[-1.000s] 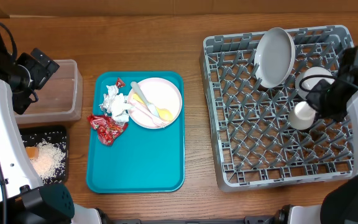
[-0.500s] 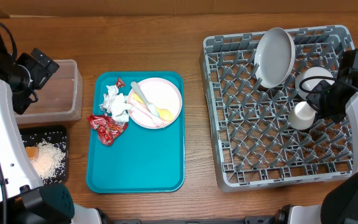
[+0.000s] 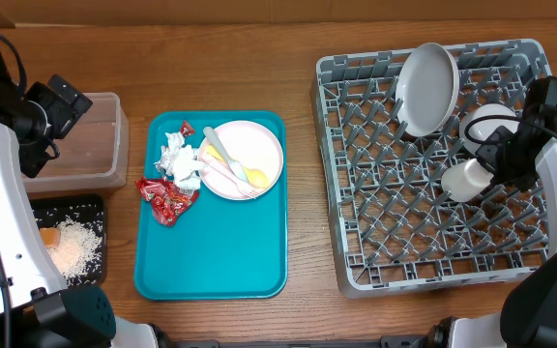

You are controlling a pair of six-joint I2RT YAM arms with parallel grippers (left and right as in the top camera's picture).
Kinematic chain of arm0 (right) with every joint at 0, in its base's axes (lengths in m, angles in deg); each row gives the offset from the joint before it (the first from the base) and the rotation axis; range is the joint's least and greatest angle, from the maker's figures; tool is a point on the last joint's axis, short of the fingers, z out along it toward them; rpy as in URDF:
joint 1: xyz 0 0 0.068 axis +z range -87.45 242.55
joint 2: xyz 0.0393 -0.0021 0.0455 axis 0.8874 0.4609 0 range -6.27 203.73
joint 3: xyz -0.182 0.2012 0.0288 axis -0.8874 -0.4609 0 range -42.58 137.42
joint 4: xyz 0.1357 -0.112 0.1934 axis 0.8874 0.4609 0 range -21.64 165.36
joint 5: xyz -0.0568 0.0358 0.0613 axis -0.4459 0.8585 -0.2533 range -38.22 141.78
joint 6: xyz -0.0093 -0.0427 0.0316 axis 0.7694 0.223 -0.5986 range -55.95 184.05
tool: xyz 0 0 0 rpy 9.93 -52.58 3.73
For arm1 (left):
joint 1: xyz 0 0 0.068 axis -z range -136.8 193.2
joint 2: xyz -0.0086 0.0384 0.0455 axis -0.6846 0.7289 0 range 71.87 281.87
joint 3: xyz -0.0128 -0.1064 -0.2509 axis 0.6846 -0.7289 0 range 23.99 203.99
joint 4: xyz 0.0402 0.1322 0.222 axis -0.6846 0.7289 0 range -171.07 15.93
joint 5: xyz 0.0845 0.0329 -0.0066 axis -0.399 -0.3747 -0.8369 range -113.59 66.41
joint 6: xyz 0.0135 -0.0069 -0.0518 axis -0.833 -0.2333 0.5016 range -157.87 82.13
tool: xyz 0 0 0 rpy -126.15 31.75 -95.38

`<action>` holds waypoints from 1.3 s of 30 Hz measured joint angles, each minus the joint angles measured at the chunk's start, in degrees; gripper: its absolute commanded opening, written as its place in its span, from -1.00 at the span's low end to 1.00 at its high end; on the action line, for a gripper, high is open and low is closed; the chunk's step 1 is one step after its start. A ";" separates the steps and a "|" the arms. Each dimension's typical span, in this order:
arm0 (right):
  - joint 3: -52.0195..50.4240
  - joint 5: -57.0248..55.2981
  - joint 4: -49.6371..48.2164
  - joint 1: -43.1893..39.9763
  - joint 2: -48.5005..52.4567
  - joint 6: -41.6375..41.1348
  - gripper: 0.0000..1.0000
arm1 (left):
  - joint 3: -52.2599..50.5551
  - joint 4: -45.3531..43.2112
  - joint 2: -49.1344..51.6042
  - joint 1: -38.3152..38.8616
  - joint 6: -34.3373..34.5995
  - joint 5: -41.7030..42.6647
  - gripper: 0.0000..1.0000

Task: Sort waste into correct bins and load items into the dishwasher rack
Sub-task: 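Raise the right gripper away from the cup toward the rack's right edge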

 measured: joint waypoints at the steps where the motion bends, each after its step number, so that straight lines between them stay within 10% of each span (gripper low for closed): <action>1: 0.00 -0.02 -0.07 -0.02 0.00 0.00 -0.73 | 0.00 0.00 0.00 0.00 0.00 0.00 1.00; 13: 15.74 0.90 13.29 0.00 0.00 0.04 -0.19 | 0.00 0.00 0.00 0.00 0.00 0.02 0.99; 18: 25.40 7.93 17.40 0.00 -1.36 2.16 0.96 | 0.00 0.00 0.00 0.00 0.00 0.00 1.00; 26: 26.80 18.67 9.05 0.24 -2.49 6.23 1.00 | 0.00 0.00 0.00 0.00 0.00 0.00 1.00; 39: 26.82 1.11 3.96 -3.43 -2.49 7.17 1.00 | 0.00 0.00 0.00 0.00 0.00 0.00 1.00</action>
